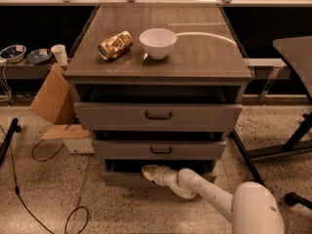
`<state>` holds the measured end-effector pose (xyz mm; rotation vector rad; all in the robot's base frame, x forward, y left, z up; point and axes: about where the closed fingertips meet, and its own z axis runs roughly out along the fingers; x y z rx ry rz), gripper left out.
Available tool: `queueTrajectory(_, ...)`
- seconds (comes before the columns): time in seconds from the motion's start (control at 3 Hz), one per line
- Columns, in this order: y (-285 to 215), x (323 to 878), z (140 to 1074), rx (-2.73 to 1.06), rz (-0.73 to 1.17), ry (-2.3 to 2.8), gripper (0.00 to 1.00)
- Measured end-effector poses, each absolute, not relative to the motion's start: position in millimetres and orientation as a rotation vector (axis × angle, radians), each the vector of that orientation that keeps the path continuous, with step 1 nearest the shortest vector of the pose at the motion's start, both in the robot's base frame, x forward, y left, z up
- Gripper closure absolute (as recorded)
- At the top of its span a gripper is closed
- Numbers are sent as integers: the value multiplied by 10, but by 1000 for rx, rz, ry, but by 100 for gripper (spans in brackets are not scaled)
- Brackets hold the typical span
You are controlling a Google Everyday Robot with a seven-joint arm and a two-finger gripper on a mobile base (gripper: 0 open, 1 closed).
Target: Open bottom drawer
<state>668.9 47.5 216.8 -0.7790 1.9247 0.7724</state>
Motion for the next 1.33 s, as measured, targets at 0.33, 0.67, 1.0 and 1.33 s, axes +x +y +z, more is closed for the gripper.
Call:
queueTrajectory(0.33,480,6678,2133,-736,748,1952,100)
queueTrajectory(0.67,481,6666,2111,-707,731,1967,82)
queueTrajectory(1.0,475,6653,2091,-692,721,1975,62)
queueTrajectory(1.33,470,6646,2081,-689,719,1978,31)
